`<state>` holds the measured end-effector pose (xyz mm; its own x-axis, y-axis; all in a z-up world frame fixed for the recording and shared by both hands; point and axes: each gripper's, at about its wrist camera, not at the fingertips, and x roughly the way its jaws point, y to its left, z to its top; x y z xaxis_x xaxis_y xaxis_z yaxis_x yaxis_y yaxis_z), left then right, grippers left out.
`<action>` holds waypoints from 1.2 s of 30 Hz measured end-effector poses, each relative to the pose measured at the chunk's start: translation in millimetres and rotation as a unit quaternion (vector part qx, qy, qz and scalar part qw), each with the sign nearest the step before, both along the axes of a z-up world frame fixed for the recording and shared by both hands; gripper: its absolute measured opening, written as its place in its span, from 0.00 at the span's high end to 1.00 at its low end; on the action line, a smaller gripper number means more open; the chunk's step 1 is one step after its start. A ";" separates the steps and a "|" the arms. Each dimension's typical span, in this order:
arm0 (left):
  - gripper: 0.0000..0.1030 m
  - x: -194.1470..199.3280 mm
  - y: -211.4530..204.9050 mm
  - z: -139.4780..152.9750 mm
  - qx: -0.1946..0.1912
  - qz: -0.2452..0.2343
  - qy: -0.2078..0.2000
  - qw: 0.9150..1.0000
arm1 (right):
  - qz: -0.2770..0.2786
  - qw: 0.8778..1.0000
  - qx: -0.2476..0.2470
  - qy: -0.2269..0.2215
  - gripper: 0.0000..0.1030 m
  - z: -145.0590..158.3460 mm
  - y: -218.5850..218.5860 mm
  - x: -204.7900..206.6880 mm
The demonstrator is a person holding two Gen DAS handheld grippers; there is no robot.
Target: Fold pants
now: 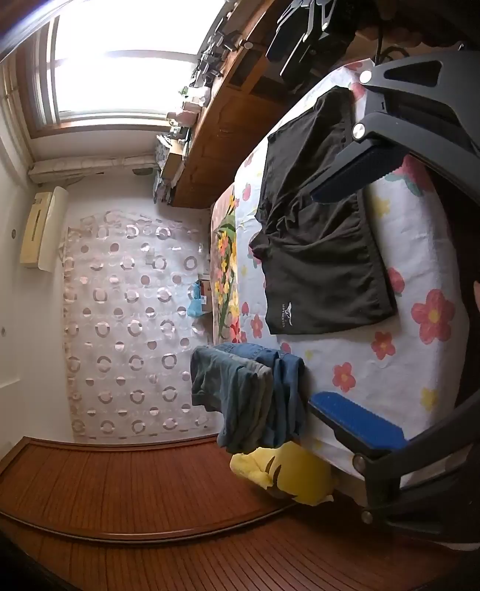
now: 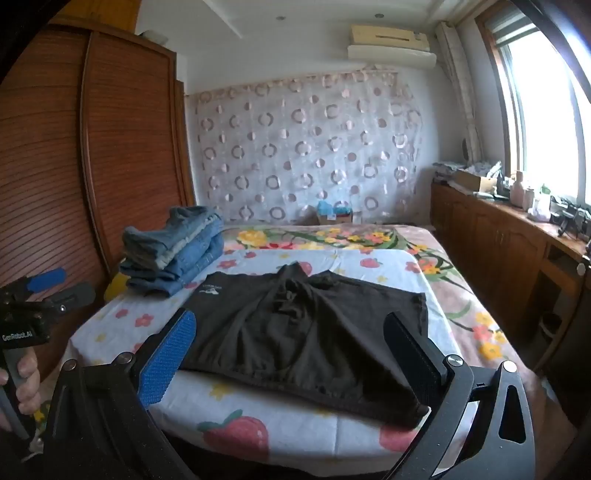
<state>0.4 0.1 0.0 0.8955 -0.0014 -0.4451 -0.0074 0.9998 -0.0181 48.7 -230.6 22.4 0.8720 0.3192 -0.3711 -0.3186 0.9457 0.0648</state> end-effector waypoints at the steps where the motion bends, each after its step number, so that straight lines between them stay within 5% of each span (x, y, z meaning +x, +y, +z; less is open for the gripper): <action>1: 0.00 -0.4 -0.2 0.0 0.001 -0.001 -0.004 1.000 | 0.000 1.000 0.000 0.001 0.00 0.0 0.0 0.0; 36: 0.00 -1.0 -0.7 -1.6 -0.001 -0.002 -0.004 1.000 | 0.000 1.000 -0.004 0.000 0.00 -2.3 1.0 -0.7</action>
<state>-0.5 -0.6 -1.7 0.8986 -0.0049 -0.4388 -0.0041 0.9998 -0.0197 48.1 -229.6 20.0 0.8718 0.3155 -0.3747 -0.3181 0.9464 0.0568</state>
